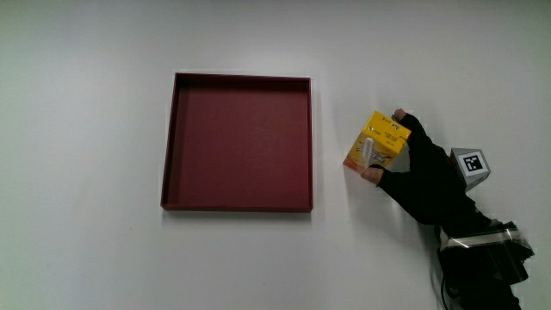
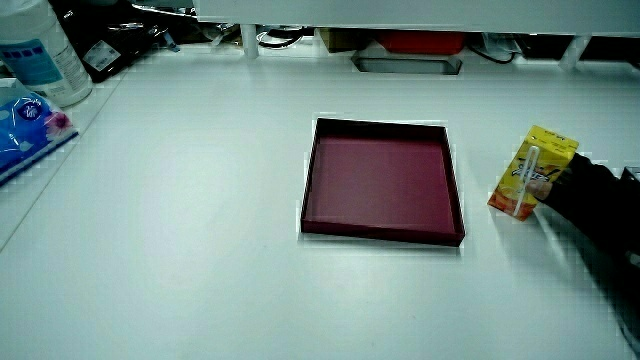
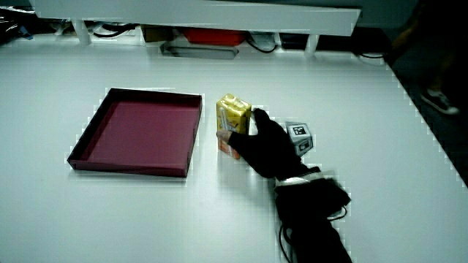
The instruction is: Pick ice redtea
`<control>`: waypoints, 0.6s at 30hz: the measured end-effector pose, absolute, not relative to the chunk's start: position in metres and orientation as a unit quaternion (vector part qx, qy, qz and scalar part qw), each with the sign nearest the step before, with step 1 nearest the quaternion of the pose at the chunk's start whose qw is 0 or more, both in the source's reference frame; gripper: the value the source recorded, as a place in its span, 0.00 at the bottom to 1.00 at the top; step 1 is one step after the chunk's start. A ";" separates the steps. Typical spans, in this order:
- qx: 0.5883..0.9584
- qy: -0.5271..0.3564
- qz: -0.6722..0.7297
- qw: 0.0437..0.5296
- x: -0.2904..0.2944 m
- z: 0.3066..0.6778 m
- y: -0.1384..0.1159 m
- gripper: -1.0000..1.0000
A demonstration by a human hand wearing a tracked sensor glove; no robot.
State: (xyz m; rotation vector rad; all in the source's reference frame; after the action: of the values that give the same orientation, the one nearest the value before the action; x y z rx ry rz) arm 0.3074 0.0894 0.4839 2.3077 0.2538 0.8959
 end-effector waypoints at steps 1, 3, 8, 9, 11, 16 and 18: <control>0.876 0.084 0.360 0.311 0.308 0.489 0.085 0.50; 0.872 0.045 0.399 0.281 0.309 0.499 0.077 0.50; 0.860 0.015 0.434 0.269 0.310 0.518 0.058 0.50; 0.854 0.007 0.451 0.260 0.311 0.521 0.054 0.50; 0.848 0.019 0.456 0.271 0.310 0.526 0.048 0.50; 0.828 0.013 0.496 0.261 0.301 0.530 0.033 0.50; 0.823 0.020 0.500 0.269 0.298 0.532 0.027 0.50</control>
State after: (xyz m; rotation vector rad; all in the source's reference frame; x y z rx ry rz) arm 0.2982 0.0267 0.5324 2.2182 0.0550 1.3477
